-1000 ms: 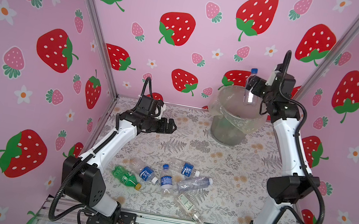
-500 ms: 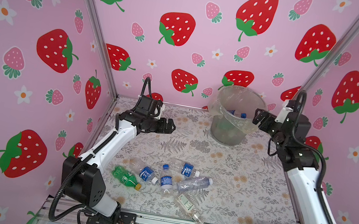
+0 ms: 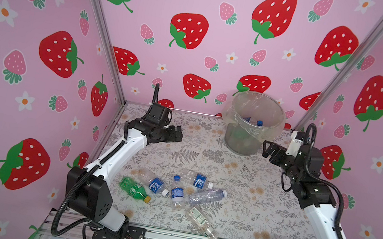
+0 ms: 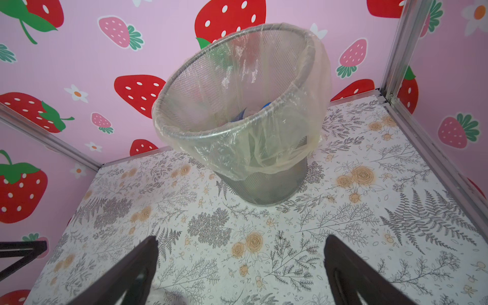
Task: Throw the plastic bottles in the bin
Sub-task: Throw the plastic bottle into the trash bin, then pick up the plastic bottle from the bottom-left of the table.
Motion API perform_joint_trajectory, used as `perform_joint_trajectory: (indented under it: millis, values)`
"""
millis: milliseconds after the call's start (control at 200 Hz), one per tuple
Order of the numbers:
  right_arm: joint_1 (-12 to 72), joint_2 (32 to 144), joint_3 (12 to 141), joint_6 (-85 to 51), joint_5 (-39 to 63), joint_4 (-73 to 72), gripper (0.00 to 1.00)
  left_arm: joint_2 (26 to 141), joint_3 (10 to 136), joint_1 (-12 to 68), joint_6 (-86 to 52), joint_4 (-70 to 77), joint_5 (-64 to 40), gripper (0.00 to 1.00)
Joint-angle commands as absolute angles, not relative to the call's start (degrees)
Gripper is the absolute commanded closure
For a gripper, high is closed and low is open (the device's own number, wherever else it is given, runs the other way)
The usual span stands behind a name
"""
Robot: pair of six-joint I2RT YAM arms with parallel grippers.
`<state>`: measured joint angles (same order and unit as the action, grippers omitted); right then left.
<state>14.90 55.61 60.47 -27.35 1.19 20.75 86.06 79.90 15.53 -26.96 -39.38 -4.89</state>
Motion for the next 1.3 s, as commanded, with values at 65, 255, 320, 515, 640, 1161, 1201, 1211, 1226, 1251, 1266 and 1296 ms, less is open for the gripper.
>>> perform_joint_trajectory:
  millis: [65, 255, 320, 515, 640, 1161, 1201, 1211, 1226, 1251, 1266, 1296]
  values:
    - [15.2, 52.6, 57.9, -26.8, 2.9, 21.8, 0.01, 80.6, 76.3, 15.6, -38.9, -45.2, 6.8, 0.01]
    - [15.2, 52.6, 56.2, -26.0, 3.8, 21.8, 0.01, 75.0, 71.9, 15.6, -52.8, -51.6, 16.6, 0.01]
    - [15.2, 52.6, 55.6, -25.6, 4.0, 21.7, 0.01, 73.2, 70.5, 15.6, -54.9, -52.9, 18.2, 0.01]
    - [15.2, 52.6, 54.0, -25.3, 4.6, 19.3, 0.01, 71.0, 68.9, 15.8, -63.6, -61.2, 25.3, 0.01]
    - [15.2, 54.0, 54.3, -24.7, 5.3, 19.2, 0.01, 71.9, 68.0, 15.8, -69.8, -68.7, 29.4, 0.01]
    - [15.2, 53.9, 52.9, -22.9, 3.6, 19.2, 0.01, 70.1, 51.2, 15.5, -73.3, -60.7, 21.0, 0.13]
    - [15.2, 53.9, 52.9, -22.9, 3.7, 19.2, 0.01, 69.5, 50.4, 15.3, -73.3, -60.6, 20.9, 0.14]
    - [15.2, 53.9, 52.9, -22.9, 3.7, 19.2, 0.01, 69.4, 50.2, 15.3, -73.6, -60.8, 20.9, 0.14]
    - [15.2, 53.9, 52.9, -22.9, 3.7, 18.4, 0.01, 69.3, 49.9, 15.3, -73.9, -61.0, 20.8, 0.14]
    - [15.1, 54.0, 52.9, -22.9, 3.8, 17.7, 0.01, 69.1, 49.2, 15.1, -73.7, -60.7, 20.4, 0.14]
    - [15.1, 54.0, 52.9, -22.9, 3.8, 17.6, 0.01, 69.0, 48.8, 15.1, -73.4, -60.2, 20.1, 0.14]
    - [15.1, 54.0, 52.9, -22.9, 3.9, 17.5, 0.01, 68.9, 48.0, 14.9, -73.7, -60.0, 19.6, 0.14]
